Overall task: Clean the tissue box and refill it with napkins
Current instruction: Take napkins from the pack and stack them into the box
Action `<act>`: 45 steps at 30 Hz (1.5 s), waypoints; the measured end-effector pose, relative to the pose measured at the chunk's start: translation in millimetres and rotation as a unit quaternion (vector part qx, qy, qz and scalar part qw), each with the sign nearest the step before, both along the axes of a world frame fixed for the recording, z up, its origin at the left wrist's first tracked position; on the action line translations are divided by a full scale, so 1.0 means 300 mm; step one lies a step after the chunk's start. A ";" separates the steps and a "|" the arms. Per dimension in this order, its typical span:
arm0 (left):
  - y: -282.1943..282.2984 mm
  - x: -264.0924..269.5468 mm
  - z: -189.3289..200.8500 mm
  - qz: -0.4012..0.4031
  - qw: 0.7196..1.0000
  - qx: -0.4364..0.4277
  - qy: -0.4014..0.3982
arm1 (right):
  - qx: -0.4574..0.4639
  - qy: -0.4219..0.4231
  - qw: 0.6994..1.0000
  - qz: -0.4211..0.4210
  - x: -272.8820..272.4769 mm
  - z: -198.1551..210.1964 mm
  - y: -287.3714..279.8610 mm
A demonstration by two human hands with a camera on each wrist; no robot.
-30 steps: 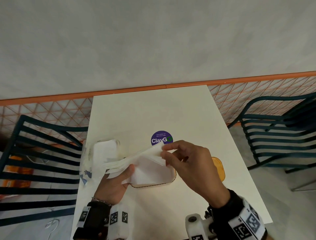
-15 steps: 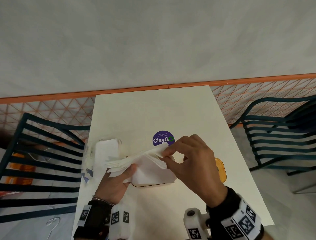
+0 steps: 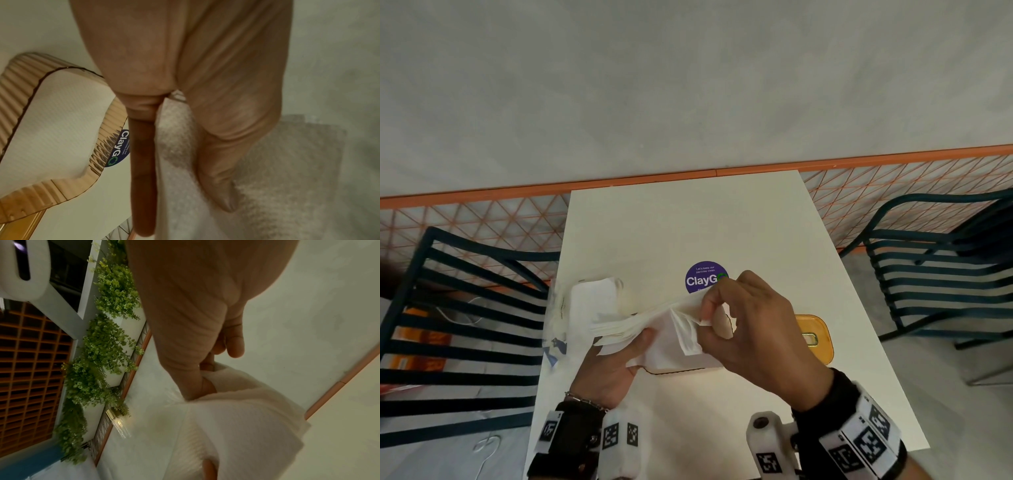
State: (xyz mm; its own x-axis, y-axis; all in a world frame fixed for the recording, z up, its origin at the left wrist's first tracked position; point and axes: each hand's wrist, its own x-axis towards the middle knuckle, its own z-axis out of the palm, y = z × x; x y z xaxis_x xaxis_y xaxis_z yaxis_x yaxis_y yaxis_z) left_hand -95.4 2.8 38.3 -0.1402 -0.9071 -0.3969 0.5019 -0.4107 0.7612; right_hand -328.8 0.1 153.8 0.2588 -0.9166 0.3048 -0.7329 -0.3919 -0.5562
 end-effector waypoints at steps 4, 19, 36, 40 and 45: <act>-0.005 0.006 -0.001 -0.009 1.000 0.017 -0.014 | 0.044 -0.025 0.999 0.019 -0.026 0.003 -0.020; 0.006 0.005 0.016 -0.008 0.999 0.018 -0.045 | 0.282 -0.302 0.911 0.009 -0.107 0.003 -0.067; 0.035 -0.077 -0.027 0.029 0.996 0.057 -0.068 | 0.517 -0.439 0.734 0.029 -0.029 -0.247 -0.027; 0.042 -0.079 -0.051 0.035 0.989 0.044 -0.136 | 0.501 -0.437 0.747 -0.020 -0.020 -0.301 -0.025; 0.026 -0.063 -0.057 0.038 0.971 0.031 -0.234 | 0.468 -0.349 0.812 0.003 -0.028 -0.336 -0.048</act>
State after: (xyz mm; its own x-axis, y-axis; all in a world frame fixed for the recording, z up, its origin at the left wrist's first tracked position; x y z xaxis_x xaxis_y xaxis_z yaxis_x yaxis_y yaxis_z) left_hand -114.4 10.6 21.2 0.1349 -0.8805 -0.4545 0.1380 -0.4376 0.8885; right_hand -337.3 -14.2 52.9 0.3282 -0.8305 -0.4501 -0.1106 0.4394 -0.8915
